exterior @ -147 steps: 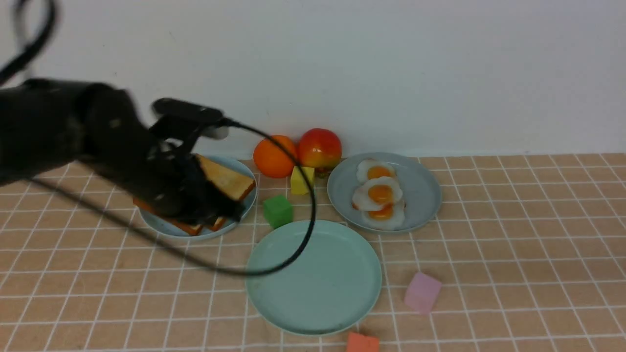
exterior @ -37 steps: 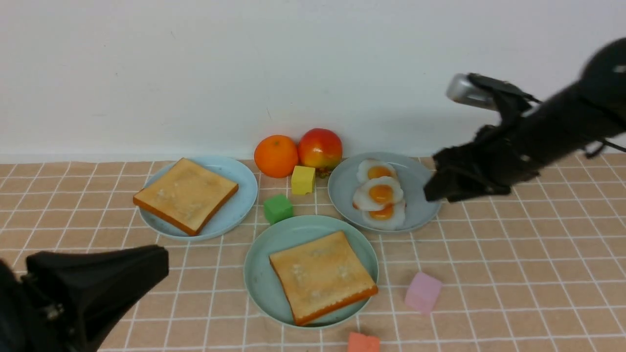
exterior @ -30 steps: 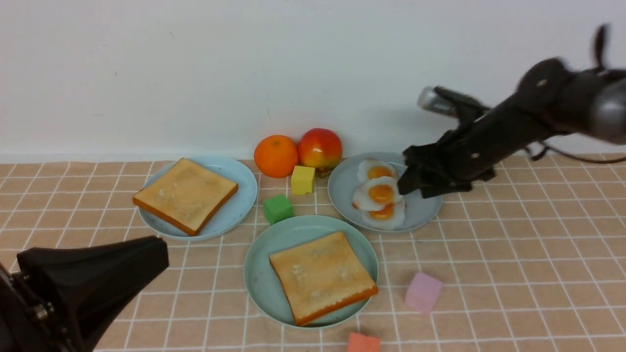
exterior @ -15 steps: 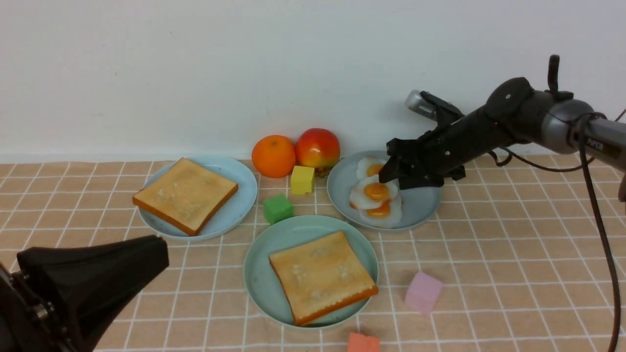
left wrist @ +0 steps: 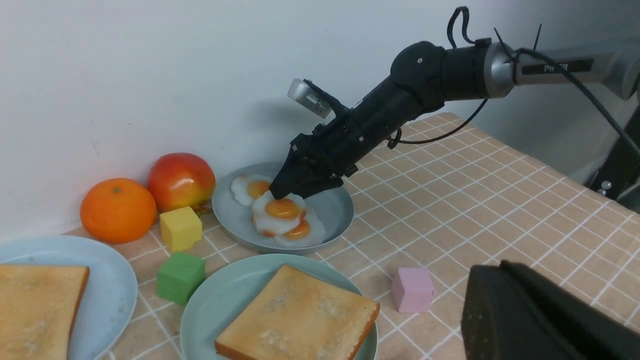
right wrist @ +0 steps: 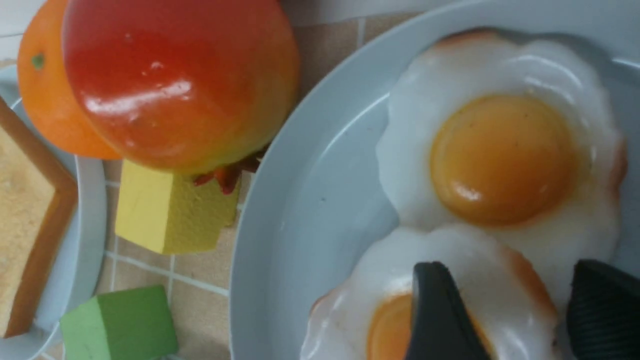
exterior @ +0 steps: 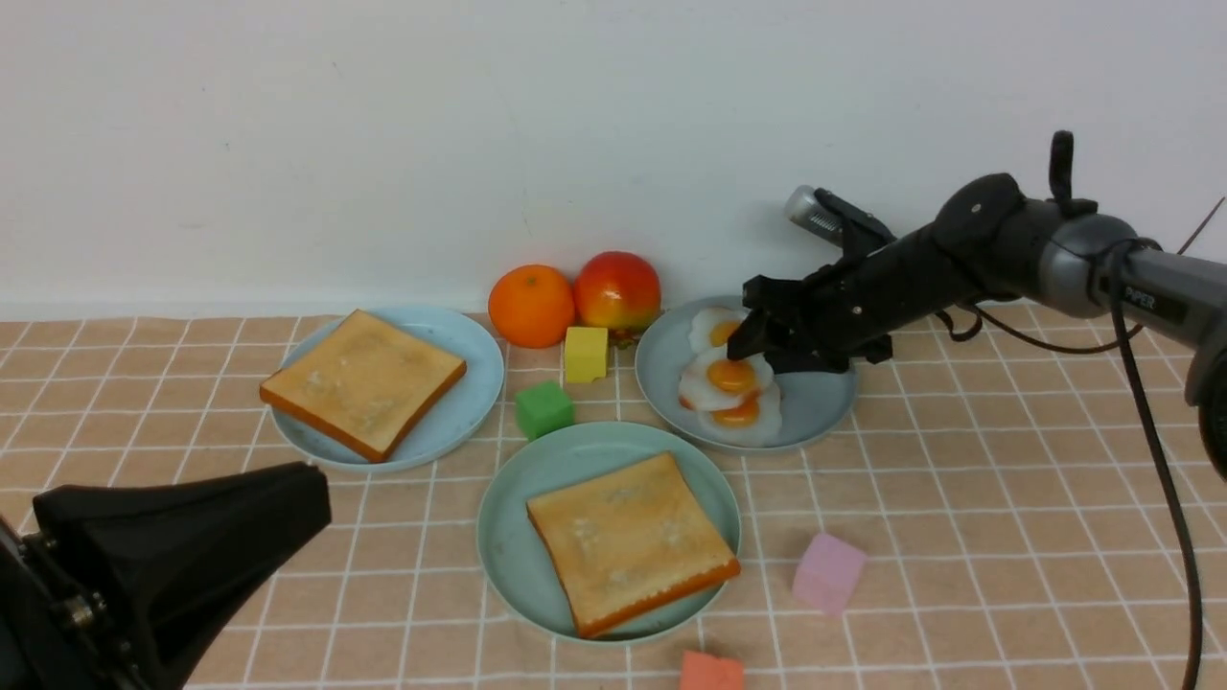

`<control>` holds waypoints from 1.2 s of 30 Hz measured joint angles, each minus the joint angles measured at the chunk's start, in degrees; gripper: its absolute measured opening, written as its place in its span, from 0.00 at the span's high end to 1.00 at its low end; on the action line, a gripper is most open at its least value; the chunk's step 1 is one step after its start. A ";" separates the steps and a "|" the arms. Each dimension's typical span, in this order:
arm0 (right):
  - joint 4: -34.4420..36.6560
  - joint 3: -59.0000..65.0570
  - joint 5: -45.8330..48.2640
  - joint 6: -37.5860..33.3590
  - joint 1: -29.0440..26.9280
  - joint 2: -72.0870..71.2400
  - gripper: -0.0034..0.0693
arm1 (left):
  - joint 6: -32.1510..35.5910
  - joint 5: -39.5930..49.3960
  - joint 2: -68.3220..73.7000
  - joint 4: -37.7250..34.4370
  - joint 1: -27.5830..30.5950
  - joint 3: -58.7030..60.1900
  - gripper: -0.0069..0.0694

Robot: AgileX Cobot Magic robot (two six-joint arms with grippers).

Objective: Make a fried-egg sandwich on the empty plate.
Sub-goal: Use the right arm to grab a fried egg, then use the right arm to place the fried egg on the slice of bread in the middle

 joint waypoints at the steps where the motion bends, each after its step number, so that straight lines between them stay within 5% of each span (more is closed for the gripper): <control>1: 0.23 0.00 0.00 -0.16 0.00 0.00 0.50 | 0.00 0.00 0.00 0.00 0.00 0.00 0.93; 6: 0.65 0.00 1.14 -0.59 -0.18 -0.67 0.78 | 0.00 0.00 0.00 -0.06 0.00 0.00 0.93; 10: 1.04 0.00 2.81 -0.59 -0.63 -2.83 0.85 | 0.00 0.00 0.00 -0.06 0.00 0.00 0.93; 22: 1.02 0.52 17.58 -1.23 -2.50 -15.79 0.85 | 0.00 12.02 0.00 3.12 0.00 0.00 0.92; 26: 1.27 6.89 23.25 -1.23 2.49 -21.76 0.85 | 0.00 16.76 0.00 3.90 0.00 0.00 0.92; 31: 2.19 17.11 17.03 -1.23 9.61 -23.34 0.85 | 0.00 18.29 0.00 4.77 0.00 0.00 0.91; 36: 5.05 23.12 9.95 -1.23 10.60 -21.79 0.85 | 0.00 18.61 0.00 5.38 0.00 0.00 0.91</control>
